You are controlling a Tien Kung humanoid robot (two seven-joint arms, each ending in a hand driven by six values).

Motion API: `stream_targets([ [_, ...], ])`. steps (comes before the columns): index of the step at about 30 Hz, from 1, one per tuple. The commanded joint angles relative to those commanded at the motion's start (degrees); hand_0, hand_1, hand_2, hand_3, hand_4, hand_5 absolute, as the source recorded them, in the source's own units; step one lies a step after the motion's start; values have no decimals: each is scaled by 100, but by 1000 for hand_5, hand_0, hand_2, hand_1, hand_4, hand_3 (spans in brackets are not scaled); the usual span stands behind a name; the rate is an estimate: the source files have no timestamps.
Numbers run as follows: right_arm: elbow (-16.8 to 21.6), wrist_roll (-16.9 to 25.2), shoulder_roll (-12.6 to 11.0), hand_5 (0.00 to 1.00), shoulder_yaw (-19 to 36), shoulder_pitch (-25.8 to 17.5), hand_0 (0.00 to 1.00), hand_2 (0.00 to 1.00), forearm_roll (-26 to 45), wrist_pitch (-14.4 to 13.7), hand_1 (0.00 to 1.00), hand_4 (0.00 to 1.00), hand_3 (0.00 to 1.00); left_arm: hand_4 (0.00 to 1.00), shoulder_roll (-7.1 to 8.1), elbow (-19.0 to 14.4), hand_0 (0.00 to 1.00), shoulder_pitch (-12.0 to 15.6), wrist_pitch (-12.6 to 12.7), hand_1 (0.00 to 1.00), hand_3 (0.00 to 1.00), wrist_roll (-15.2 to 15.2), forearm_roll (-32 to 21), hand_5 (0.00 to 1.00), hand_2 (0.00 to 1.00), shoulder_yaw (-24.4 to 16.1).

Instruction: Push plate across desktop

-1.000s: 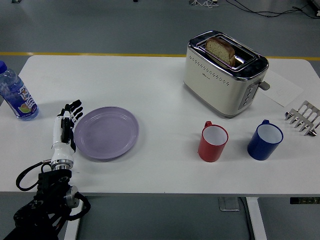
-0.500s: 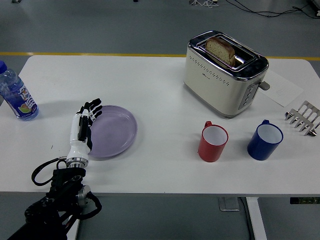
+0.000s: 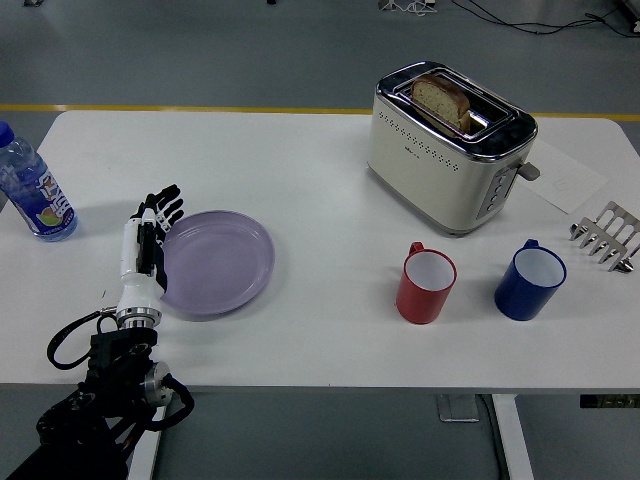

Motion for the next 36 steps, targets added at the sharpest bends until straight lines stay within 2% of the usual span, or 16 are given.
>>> stream_targets([
  [5, 0, -12, 6, 338, 11, 11, 617, 637, -16, 3, 556, 418, 594, 445, 75, 176, 762, 10, 13, 789, 692, 0, 99, 973, 795, -203],
  [8, 0, -24, 14, 338, 21, 22, 617, 637, -40, 7, 556, 418, 594, 445, 112, 397, 762, -35, 7, 789, 692, 0, 60, 973, 795, -204],
  [13, 0, -33, 24, 338, 25, 27, 617, 639, -45, 6, 557, 418, 594, 444, 118, 563, 764, -62, 2, 789, 690, 0, 3, 971, 793, -178],
  [21, 0, -33, 37, 339, -6, 39, 617, 639, -15, 6, 556, 419, 594, 444, 130, 813, 762, -149, -24, 789, 689, 0, -265, 970, 792, 122],
  [29, 0, -34, 36, 339, -14, 47, 617, 640, -29, 12, 558, 419, 594, 446, 135, 857, 760, -253, -32, 788, 686, 0, -624, 971, 790, 629],
  [36, 0, -30, 33, 339, -25, 45, 617, 640, -24, 13, 557, 419, 594, 446, 68, 855, 760, -323, -6, 787, 684, 0, -859, 968, 790, 761],
])
